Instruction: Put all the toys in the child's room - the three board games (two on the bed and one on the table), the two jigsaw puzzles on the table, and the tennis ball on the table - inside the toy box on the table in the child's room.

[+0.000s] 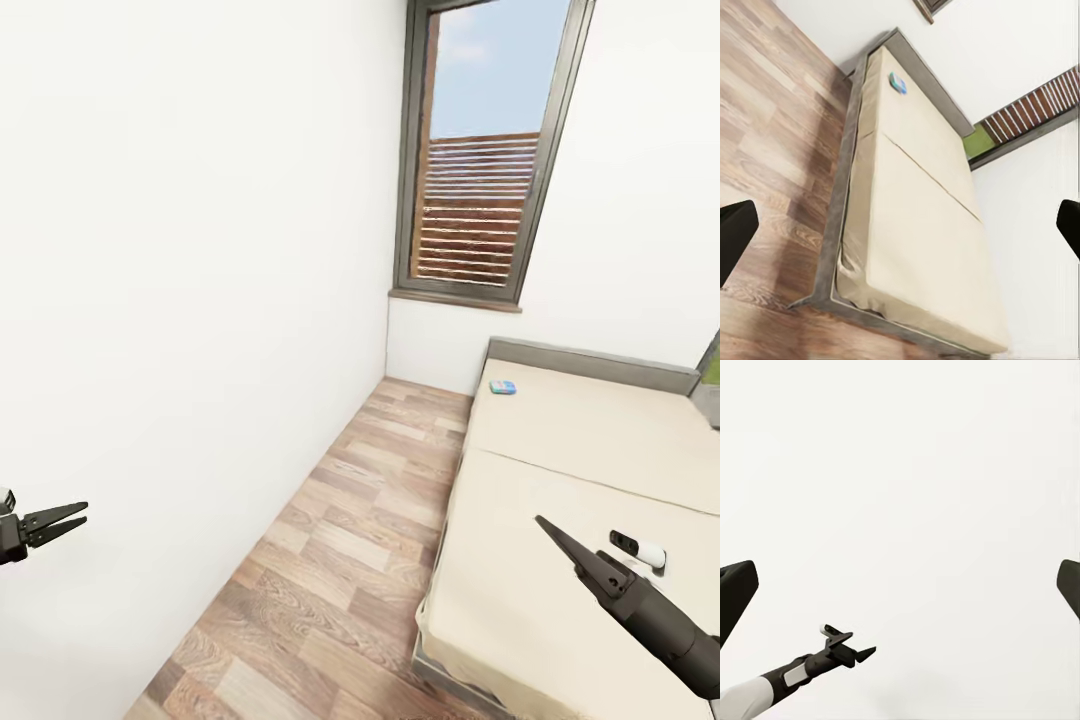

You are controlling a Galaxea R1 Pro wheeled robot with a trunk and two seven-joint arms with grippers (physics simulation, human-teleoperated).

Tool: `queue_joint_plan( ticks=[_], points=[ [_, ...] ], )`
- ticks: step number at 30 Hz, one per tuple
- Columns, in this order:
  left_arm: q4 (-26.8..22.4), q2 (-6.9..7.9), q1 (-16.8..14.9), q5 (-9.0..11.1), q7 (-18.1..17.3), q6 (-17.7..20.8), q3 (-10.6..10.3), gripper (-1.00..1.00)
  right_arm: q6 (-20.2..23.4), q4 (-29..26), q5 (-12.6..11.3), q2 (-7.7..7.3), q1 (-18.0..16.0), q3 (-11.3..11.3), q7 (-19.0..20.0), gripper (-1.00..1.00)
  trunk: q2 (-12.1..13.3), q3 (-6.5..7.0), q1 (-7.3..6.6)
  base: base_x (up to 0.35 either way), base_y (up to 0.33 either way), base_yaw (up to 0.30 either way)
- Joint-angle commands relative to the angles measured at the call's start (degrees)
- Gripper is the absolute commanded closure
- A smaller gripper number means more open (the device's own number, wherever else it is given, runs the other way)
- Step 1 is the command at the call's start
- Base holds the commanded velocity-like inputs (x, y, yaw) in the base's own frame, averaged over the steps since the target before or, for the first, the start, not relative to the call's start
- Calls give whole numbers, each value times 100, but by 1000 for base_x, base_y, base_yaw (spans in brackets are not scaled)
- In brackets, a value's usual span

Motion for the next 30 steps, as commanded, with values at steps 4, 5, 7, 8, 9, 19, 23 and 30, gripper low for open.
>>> queue_joint_plan(
  ticks=[4, 5, 7, 8, 9, 19, 23, 30],
  points=[
    [0, 1, -3, -9, -27, 61, 7, -100, 45, 1, -19, -2, -7, -2, 6, -100, -13, -13, 4, 0, 0, -281],
    [-1, 1, -3, -7, -27, 58, 7, -100, 45, 1, -21, -2, -7, -2, 6, -100, -13, -13, 4, 0, 0, -280],
    [-1, 1, -3, -8, -27, 57, 7, -100, 45, 1, -21, -2, -7, -1, 6, -100, -13, -13, 4, 0, 0, -280],
    [-1, 1, -3, -9, -27, 58, 7, -100, 45, 1, -22, -2, -7, -1, 6, -100, -13, -13, 4, 0, 0, -280],
    [-1, 1, -3, -8, -27, 59, 7, -100, 45, 1, -20, -2, -7, -1, 6, -100, -13, -13, 4, 0, 0, -281],
    [-1, 1, -3, -9, -27, 58, 7, -100, 45, 1, -22, -3, -7, -1, 6, -100, -13, -13, 4, 0, 0, -281],
    [-1, 1, -3, -12, -27, 58, 7, -100, 45, 1, -20, -3, -7, -1, 6, -100, -13, -13, 4, 0, 0, -281],
    [-2, -11, -3, -13, -27, 53, 3, -100, 45, 1, -20, 1, -7, -1, 6, -100, -13, -13, 4, 0, 0, -281]
  ],
)
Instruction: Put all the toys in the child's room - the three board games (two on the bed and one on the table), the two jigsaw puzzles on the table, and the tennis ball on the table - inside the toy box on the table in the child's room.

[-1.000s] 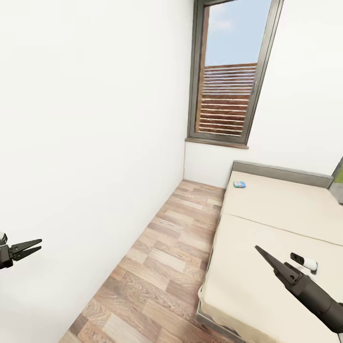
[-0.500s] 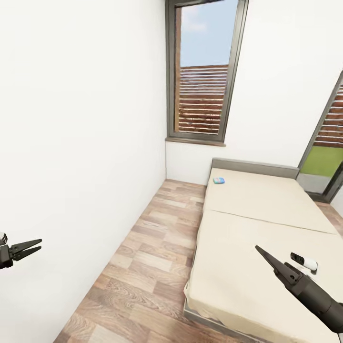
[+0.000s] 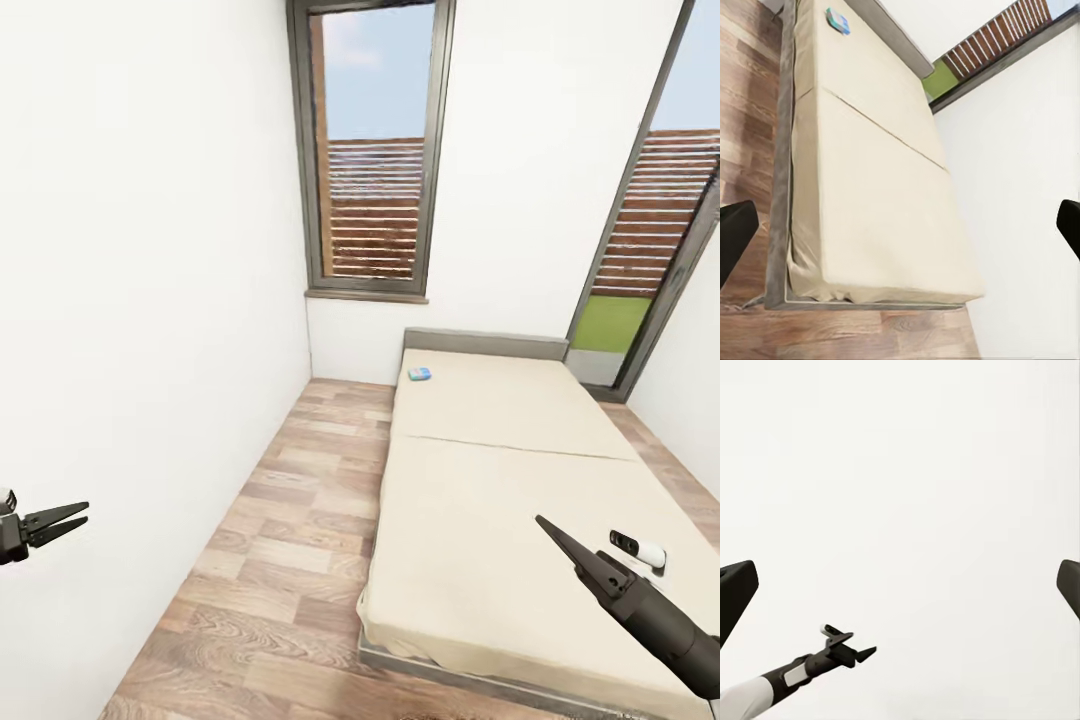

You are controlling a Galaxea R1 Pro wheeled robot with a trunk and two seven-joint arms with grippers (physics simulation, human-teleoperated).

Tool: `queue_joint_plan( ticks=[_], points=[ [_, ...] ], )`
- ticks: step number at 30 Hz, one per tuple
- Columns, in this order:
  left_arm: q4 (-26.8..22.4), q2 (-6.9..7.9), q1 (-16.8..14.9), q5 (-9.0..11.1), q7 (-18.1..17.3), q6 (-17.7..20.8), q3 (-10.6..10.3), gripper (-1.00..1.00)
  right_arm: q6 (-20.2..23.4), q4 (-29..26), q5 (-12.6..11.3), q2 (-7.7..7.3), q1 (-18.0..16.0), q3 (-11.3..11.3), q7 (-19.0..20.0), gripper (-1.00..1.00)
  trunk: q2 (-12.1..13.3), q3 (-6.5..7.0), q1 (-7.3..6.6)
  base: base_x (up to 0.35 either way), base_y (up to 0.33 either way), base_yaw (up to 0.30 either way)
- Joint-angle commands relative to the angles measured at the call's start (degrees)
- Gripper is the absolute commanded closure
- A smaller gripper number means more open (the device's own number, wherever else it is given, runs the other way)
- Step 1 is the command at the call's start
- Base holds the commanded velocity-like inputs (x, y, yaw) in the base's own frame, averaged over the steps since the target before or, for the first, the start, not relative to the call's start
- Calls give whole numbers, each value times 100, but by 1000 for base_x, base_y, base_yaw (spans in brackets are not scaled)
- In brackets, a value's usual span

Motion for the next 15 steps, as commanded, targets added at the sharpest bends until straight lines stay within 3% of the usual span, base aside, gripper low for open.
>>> queue_joint_plan(
  ticks=[1, 8, 9, 11, 15],
  points=[
    [-10, -30, -3, -13, -27, 60, 6, -100, 45, 1, -18, 2, -7, -1, 6, -100, -13, -13, 4, 0, 0, -280],
    [-172, -495, -3, -46, -27, 69, -111, -100, 45, 1, -15, 23, -7, -1, 0, -100, -13, -13, 4, 0, 0, -280],
    [-228, -657, -3, -54, -27, 73, -209, -100, 45, 1, -14, 26, -7, -1, -1, -100, -13, -13, 4, 0, 0, -281],
    [-287, -804, -3, -61, -27, 78, -332, -100, 45, 1, -14, 28, -7, -1, -2, -100, -13, -13, 4, 0, 0, -281],
    [-400, -1000, -3, -66, -27, 82, -599, -100, 45, 1, -3, 30, -7, -1, -3, -100, -13, -13, 4, 0, 0, -280]
  ],
)
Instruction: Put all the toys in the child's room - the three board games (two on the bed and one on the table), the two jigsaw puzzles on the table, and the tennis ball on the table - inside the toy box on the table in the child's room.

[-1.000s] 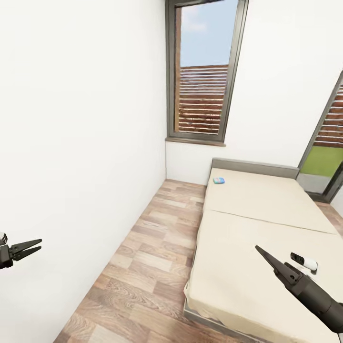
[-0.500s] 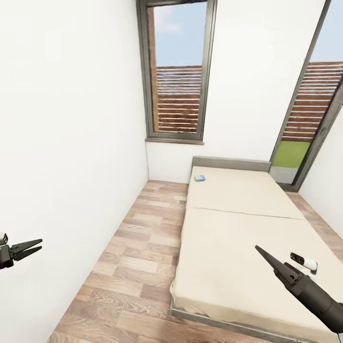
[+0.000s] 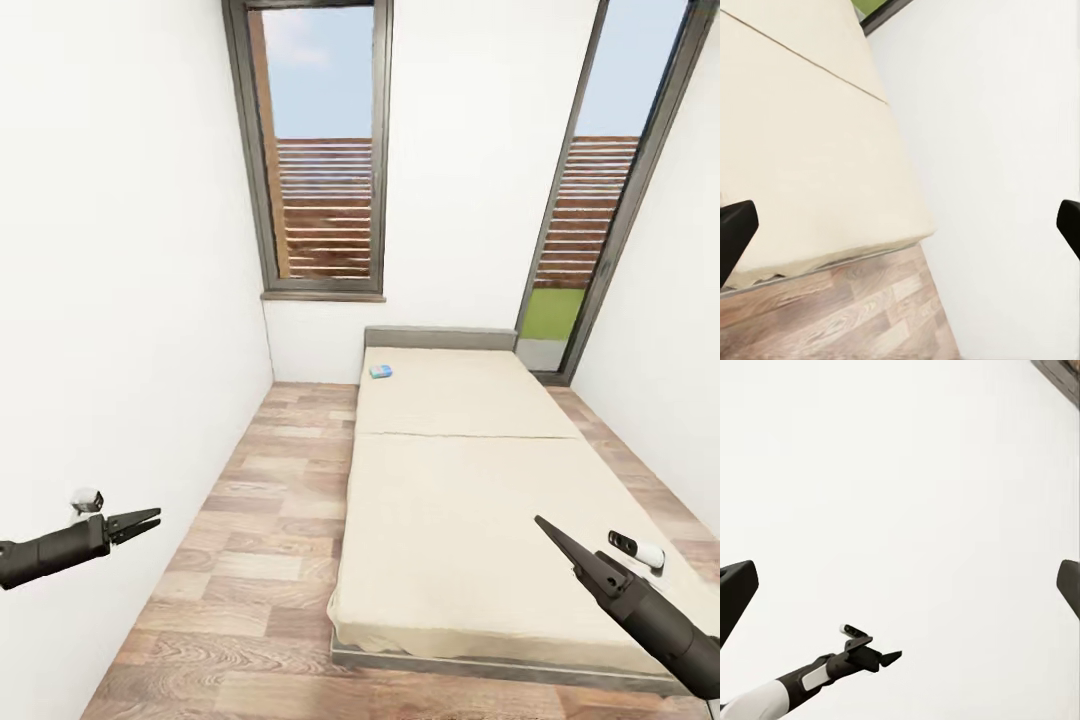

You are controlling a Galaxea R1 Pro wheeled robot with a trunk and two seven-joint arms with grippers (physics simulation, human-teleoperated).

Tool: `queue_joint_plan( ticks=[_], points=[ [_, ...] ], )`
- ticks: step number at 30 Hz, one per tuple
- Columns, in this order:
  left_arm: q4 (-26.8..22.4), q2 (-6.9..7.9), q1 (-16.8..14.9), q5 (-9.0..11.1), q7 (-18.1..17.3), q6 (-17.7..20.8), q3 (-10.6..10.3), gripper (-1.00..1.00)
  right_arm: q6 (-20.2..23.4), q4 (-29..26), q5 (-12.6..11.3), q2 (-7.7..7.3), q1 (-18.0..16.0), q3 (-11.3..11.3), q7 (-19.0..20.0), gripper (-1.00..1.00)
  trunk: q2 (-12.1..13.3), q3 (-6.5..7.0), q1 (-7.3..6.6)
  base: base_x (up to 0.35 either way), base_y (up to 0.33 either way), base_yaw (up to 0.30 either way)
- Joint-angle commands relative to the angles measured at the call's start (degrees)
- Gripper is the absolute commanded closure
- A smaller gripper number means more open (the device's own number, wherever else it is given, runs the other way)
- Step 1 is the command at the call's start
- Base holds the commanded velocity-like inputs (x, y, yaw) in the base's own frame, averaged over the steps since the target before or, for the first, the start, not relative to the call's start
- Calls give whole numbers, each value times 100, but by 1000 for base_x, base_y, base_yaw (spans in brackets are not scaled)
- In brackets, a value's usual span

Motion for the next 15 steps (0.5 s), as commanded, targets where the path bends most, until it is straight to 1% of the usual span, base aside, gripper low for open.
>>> queue_joint_plan(
  ticks=[1, 2, 4, 5, 6, 10, 13, 15],
  points=[
    [-24, -29, -4, -17, -29, 63, -48, -100, 45, 1, -9, 0, -7, -1, 6, -100, -13, -13, 3, 0, 0, -280],
    [-56, -72, -4, -18, -29, 68, -139, -100, 45, 1, 25, 0, -7, -1, 5, -100, -13, -13, 3, 0, 0, -281],
    [-75, -99, -4, -19, -29, 78, -202, -100, 45, 3, 75, 1, -7, -1, 5, -100, -13, -13, 3, 0, 0, -281],
    [-75, -99, -4, -19, -29, 78, -202, -100, 45, 3, 75, 1, -7, -1, 5, -100, -13, -13, 3, 0, 0, -281],
    [-88, -118, -4, -19, -29, 85, -243, -100, 45, 5, 138, 4, -7, -1, 2, -100, -13, -13, 3, 0, 0, -281],
    [-102, -139, -4, -17, -29, 75, -285, -100, 43, 8, 264, 13, -7, -1, -1, -100, -13, -13, 3, 0, 0, -281],
    [-106, -147, -4, -20, -22, 69, -302, -100, 40, 10, 319, 16, -7, -1, -5, -100, -13, -13, 3, 0, 0, -269],
    [-108, -149, -4, -18, 46, 67, -308, -100, 34, 13, 342, 17, -7, -1, -8, -100, -13, -13, 3, 0, 0, -195]
  ],
)
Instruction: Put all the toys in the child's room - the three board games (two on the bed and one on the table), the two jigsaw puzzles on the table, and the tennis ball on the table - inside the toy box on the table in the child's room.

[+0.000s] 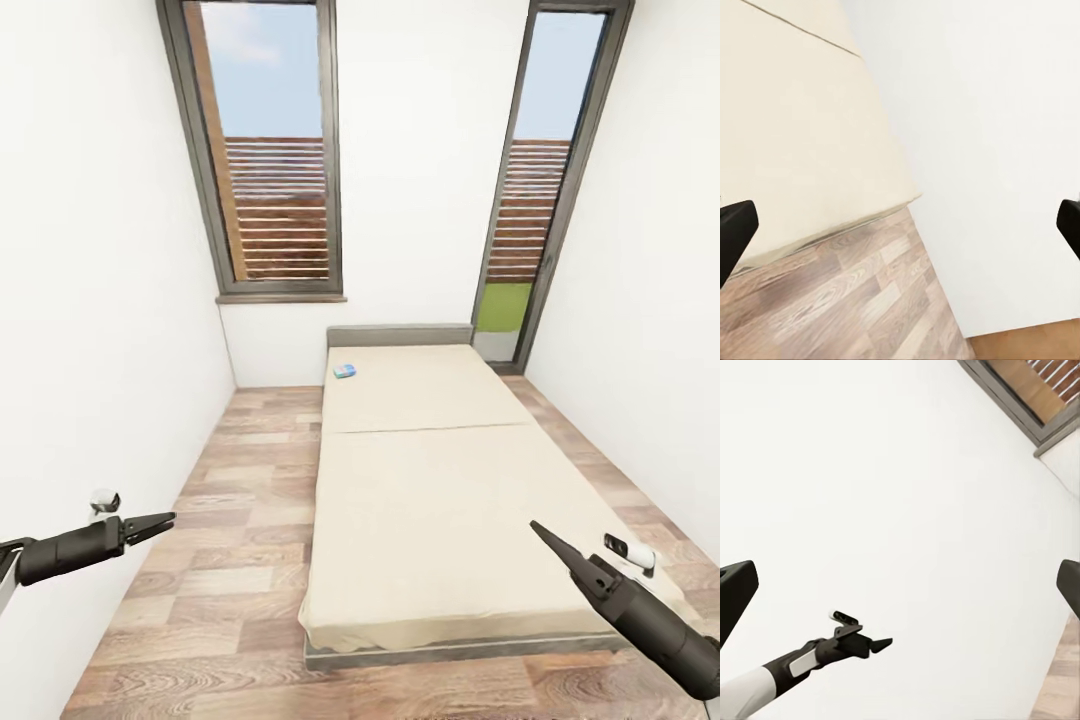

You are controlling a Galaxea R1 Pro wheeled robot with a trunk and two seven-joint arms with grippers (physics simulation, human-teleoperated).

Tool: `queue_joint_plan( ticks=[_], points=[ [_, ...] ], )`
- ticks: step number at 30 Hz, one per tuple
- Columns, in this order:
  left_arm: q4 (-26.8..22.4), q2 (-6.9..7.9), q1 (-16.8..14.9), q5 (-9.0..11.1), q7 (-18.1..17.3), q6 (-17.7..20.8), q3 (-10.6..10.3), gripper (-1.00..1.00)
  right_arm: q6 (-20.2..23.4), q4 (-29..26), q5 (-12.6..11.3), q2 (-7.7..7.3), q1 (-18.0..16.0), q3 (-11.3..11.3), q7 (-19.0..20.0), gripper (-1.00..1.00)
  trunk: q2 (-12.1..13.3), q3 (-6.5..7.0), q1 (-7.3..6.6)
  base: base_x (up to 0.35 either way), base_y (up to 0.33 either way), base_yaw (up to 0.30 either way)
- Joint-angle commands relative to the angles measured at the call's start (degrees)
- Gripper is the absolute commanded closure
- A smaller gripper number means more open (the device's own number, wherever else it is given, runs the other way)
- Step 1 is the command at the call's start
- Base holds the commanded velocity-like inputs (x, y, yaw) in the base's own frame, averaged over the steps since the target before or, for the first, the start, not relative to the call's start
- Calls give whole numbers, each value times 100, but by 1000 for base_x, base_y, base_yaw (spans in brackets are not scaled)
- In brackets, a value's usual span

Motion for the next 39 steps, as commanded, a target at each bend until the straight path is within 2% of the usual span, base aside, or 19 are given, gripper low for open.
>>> queue_joint_plan(
  ticks=[1, 6, 29, 39],
  points=[
    [-2, 1, -4, -15, 10, 60, 6, -100, 42, 0, -12, 0, -6, -1, 5, -100, -13, -13, 4, 0, 0, -139],
    [-4, 2, -4, -2, 110, 54, 24, -100, 31, -3, 12, 1, -6, -1, -2, -100, -13, -13, 4, 0, 0, -67],
    [-5, 29, -7, 26, 118, 39, 46, -100, 21, -3, 23, 2, -6, -21, -35, -100, -13, -13, 4, 0, 17, -7],
    [-5, 31, -9, 48, 110, 38, 46, -100, 22, -5, 21, 2, -6, -30, -39, -100, -13, -13, 4, 146, 1, 0]
  ],
)
